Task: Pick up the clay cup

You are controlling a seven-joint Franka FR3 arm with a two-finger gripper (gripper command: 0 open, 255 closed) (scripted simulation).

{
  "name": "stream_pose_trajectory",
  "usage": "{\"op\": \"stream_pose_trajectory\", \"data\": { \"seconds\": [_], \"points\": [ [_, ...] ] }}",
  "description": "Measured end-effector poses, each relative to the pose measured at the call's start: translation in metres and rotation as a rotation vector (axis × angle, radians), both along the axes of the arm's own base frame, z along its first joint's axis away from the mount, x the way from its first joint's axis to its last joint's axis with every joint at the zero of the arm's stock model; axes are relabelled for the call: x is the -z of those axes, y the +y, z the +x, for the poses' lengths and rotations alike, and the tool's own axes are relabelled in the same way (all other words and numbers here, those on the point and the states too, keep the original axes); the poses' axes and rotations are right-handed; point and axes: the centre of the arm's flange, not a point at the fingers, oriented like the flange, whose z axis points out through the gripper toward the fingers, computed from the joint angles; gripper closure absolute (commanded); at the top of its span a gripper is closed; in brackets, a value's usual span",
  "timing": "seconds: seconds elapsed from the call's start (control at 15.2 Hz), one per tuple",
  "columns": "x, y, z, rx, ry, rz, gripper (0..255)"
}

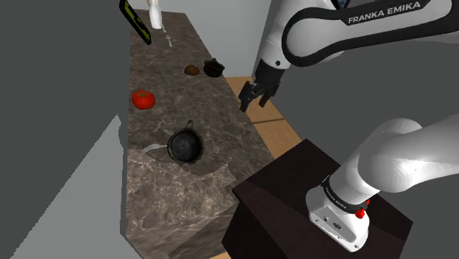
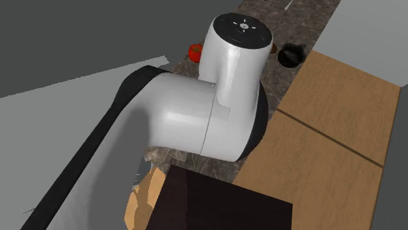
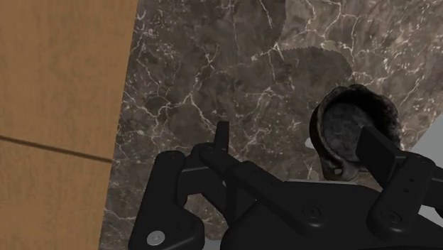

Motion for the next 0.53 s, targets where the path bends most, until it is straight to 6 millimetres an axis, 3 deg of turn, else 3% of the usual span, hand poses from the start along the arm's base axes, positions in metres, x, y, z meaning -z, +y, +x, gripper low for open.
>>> {"op": "stream_pose_trajectory", "data": {
  "seconds": [0.53],
  "points": [
    [0.081, 0.044, 0.039, -0.02, -0.062, 0.038, 0]
  ]
}}
